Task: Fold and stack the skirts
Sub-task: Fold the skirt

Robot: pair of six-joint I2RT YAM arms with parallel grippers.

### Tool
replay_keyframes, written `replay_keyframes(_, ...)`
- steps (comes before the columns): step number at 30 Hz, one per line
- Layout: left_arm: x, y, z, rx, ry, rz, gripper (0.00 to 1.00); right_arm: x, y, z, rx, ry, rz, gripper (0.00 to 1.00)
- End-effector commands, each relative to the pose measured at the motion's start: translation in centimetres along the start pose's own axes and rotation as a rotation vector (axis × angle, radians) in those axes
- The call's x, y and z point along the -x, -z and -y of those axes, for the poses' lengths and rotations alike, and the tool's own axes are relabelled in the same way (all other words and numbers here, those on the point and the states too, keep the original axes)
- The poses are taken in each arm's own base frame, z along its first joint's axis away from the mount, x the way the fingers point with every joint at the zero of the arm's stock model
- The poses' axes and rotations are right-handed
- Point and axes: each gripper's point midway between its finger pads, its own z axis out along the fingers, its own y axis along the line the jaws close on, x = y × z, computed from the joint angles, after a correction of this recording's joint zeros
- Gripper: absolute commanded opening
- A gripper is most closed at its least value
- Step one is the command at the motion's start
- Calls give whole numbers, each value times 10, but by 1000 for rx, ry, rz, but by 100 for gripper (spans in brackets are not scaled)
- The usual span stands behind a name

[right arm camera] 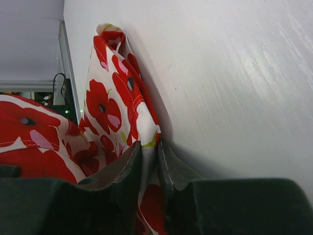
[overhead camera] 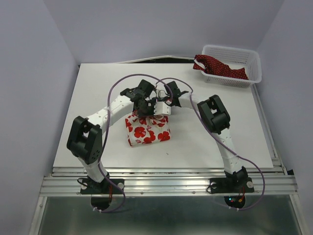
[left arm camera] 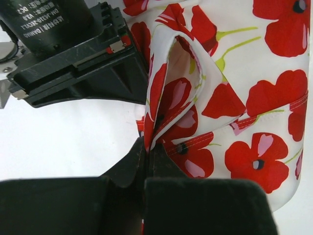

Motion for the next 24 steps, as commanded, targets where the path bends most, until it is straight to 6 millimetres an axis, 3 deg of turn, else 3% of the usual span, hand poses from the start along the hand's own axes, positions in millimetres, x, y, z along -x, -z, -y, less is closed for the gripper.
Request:
replay_keyframes(1,11,0,-15,64,-40,56,3,-28,-8,22,-88,-49,-57,26)
replay_keyframes(7,10,-6,-20,96,-49,70,16,-13,-6,22,-125,-10,-27,31)
replay_keyframes(12,8,-4,-17,100,-40,66,40,23,2,11,-134,41,38,32)
replay_keyframes(13,7,-1,-19,120,-22,65,48,26,3,10,-138,50,41,33)
replay_keyframes(16,12,18,-32,204,-8,78,58,31,4,9,-147,56,49,35)
replay_keyframes(20,24,51,-43,288,23,129,61,45,12,13,-194,78,86,40)
replay_keyframes(24,28,85,-43,380,81,177,64,88,43,19,-229,81,194,40)
